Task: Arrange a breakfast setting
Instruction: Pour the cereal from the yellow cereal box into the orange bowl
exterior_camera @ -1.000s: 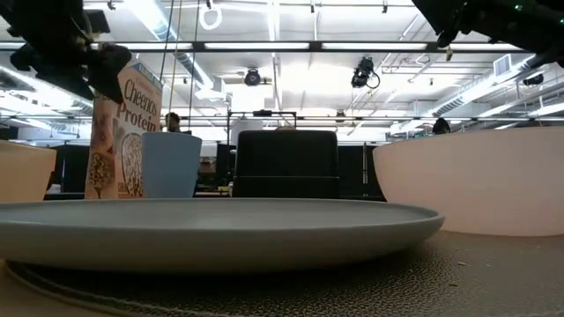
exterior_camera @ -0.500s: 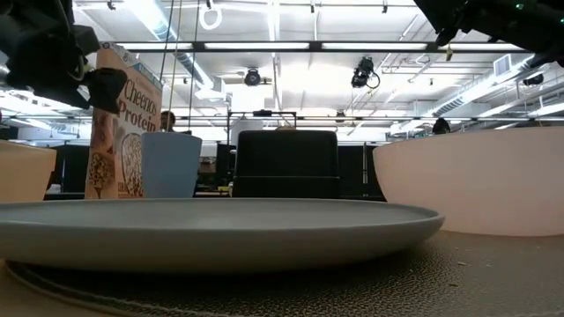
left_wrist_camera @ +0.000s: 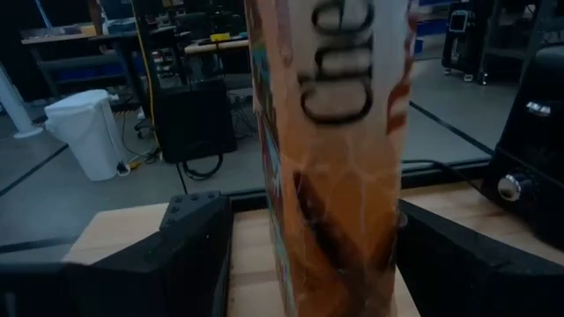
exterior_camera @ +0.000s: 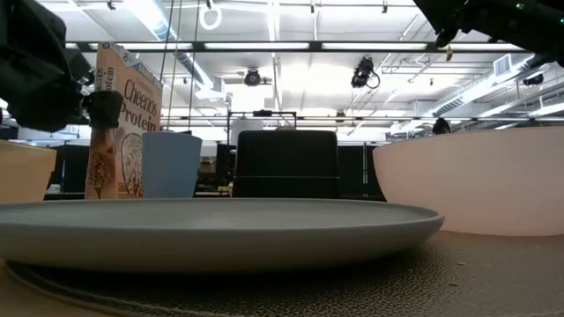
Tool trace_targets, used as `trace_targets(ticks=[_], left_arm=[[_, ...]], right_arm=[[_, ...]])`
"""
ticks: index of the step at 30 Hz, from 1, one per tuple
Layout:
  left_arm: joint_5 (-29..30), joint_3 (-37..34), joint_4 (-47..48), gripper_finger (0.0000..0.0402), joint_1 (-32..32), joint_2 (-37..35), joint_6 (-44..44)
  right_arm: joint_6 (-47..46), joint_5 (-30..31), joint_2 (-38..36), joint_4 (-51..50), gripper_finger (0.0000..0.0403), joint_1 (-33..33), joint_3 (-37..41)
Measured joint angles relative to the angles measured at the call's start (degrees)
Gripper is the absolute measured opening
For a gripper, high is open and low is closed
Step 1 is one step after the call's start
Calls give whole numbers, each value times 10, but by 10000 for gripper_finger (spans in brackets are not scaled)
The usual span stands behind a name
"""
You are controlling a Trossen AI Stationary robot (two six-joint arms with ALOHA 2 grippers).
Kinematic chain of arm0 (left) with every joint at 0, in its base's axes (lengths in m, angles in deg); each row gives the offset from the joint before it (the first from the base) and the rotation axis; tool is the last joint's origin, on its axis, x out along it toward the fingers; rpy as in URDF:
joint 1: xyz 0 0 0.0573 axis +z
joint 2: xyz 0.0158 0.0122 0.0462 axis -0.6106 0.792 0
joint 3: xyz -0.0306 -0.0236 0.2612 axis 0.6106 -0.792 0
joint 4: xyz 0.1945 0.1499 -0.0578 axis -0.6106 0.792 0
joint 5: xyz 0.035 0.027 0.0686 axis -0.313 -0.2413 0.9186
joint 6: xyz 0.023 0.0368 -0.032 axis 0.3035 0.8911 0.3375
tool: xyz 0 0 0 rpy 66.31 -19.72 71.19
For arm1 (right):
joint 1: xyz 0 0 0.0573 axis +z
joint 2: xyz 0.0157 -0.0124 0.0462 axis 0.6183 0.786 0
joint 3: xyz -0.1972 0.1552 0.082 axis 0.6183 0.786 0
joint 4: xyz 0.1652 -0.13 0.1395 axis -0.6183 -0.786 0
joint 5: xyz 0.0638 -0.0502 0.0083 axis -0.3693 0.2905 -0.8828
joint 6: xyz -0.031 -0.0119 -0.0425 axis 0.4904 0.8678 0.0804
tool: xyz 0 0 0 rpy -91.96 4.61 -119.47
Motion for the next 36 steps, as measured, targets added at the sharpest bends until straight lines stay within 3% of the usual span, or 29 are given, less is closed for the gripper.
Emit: trace_targets(ticks=[11, 19, 27, 36], left_arm=[[-28, -34, -129, 301, -1, 0, 126], [-19, -37, -136, 294, -1, 0, 138], [21, -31, -137, 236, 0, 0, 143], [27, -21, -139, 134, 1, 0, 161]], right_arm=[[3, 1, 14, 0, 228, 0, 0], [4, 1, 17, 2, 228, 0, 0], [4, 1, 17, 11, 228, 0, 0], [11, 1, 17, 13, 228, 0, 0]])
